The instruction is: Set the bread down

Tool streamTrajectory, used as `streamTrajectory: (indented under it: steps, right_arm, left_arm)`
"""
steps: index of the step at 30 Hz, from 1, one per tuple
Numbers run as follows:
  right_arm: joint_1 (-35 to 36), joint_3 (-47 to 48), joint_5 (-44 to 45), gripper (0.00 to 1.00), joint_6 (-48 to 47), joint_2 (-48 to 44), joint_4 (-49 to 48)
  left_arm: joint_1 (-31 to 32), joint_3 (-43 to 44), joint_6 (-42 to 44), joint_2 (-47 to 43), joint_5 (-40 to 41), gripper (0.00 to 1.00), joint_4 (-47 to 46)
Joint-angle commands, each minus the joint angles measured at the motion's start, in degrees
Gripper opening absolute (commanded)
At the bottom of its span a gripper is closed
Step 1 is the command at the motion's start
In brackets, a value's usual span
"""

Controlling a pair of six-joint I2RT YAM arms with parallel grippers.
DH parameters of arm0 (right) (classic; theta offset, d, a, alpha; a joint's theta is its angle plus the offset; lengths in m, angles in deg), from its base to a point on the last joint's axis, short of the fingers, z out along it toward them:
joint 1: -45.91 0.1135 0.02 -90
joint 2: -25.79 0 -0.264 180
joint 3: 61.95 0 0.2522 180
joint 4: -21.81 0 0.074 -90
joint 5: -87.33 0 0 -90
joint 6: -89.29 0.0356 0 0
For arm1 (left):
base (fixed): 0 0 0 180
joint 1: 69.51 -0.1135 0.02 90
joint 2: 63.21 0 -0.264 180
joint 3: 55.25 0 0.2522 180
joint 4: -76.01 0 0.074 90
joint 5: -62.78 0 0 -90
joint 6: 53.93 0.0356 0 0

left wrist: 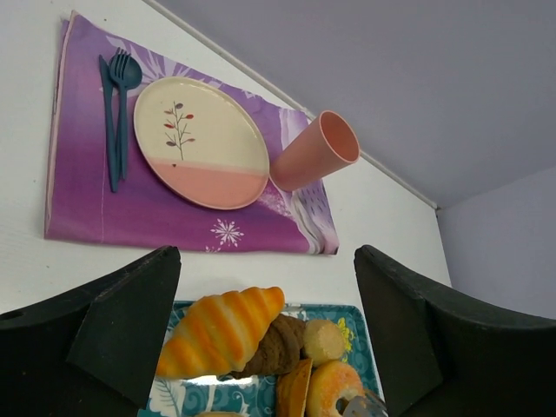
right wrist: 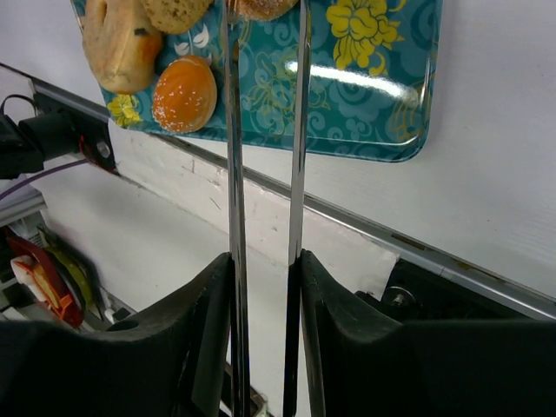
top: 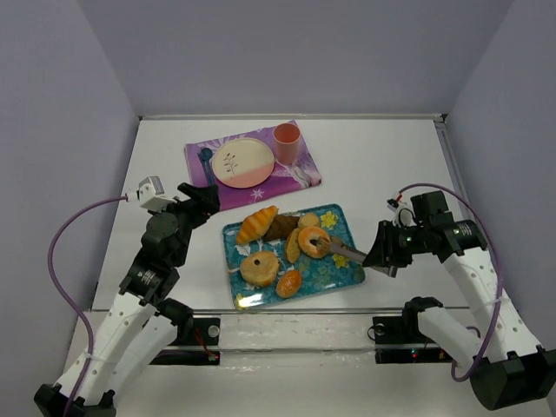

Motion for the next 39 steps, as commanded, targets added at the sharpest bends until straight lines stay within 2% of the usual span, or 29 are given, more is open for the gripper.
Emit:
streamTrajectory:
  steps: [1,7,12,15,18,20,23,27,31,39]
  right_arm:
    - [0.48,7.09,2.41,0.07,0.16,-1.83,0.06]
    - [0.48,13.25,3.20,0.07,0.43,-2.10,1.30]
    - [0.48,18.08,-3.46,0.07,0.86,0.27,-2.03]
    - [0.48,18.80,-5.32,0.07,1.48,2.64,-8.35]
    - [1.80,16.96,-8.74,0.07,4.99,5.36,-21.43]
    - [5.13,16.95,-6.49,0.07,6.93,7.82,-29.68]
    - [11.61,21.14,-3.93,0.07,6.76,16.07,-35.59]
    - [15.51,28.62,0.29,0.07,5.35,29.69,-37.55]
    - [15.51,38.54,2.23,0.07,4.30,44.88,-39.48]
    - [15.51,49.73,8.38,0.07,6.31,59.14,-39.49]
  left_arm:
    - [-0.36,-0.89,0.20,-1.51,-0.28,0.92,-1.37]
    - [-0.36,-0.80,0.20,-1.87,-0.45,0.92,-1.37]
    - [-0.36,-0.89,0.02,-2.13,-0.36,0.92,-1.63]
    - [-0.36,-1.50,-0.24,-2.13,-0.36,0.92,-2.42]
    - [-0.36,-2.03,-0.42,-1.78,0.25,0.92,-3.39]
    - [-0.36,-1.51,-0.07,-1.34,0.78,0.93,-3.21]
    - [-0.36,-0.89,0.20,-0.90,1.57,0.93,-2.60]
    - [-0.36,-1.06,0.11,-1.34,2.45,0.93,-2.60]
    - [-0.36,-1.15,0.11,-1.69,3.50,0.95,-2.07]
    - [-0.36,-1.24,0.11,-1.87,4.21,0.96,-1.45]
